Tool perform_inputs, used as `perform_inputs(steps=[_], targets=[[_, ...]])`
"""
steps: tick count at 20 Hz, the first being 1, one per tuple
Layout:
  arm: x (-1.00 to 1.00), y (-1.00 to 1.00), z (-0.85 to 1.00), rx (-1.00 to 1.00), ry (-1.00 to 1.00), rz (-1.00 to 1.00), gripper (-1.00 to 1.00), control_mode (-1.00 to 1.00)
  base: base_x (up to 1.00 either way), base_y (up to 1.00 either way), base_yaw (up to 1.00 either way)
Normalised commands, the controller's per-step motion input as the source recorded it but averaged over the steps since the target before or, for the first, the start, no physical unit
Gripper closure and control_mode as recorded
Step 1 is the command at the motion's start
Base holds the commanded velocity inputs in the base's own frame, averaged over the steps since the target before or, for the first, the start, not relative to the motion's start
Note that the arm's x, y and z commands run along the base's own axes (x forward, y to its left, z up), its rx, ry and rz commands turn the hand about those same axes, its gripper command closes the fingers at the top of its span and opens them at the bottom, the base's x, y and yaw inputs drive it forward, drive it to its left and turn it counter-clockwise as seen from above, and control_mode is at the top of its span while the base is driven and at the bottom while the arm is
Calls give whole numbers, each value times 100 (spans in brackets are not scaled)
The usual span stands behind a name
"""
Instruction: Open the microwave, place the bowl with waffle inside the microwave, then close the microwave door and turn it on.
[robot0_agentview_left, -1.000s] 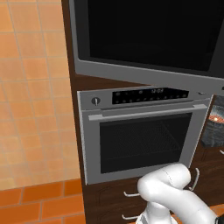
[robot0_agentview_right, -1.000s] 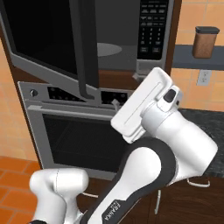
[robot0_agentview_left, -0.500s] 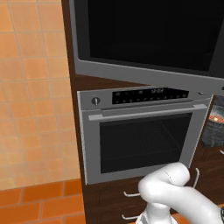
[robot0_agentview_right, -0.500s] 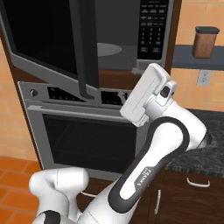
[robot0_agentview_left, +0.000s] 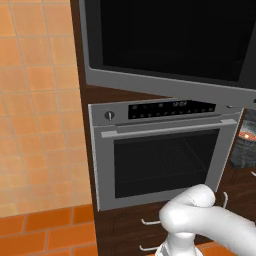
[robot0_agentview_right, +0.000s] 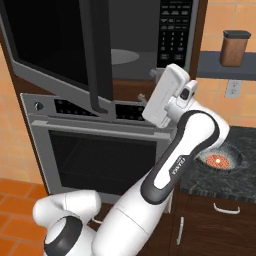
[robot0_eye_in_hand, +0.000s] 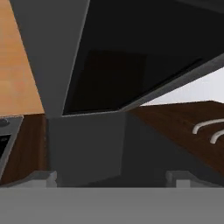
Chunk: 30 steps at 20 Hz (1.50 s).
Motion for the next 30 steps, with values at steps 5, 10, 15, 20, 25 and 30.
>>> perform_inputs(steps=[5,10,15,20,25,30], targets=[[42,4,-3,-16,-19,0,-100,-100,0,0,0],[-10,54,17,-18,-23,0,-100,-100,0,0,0],[-38,78,19,-13,-5,0,-100,-100,0,0,0],[-87,79,12,-1,16,0,-100,-100,0,0,0],[-92,90,15,0,17,0,-100,-100,0,0,0],[-84,92,19,1,15,2,-100,-100,0,0,0]])
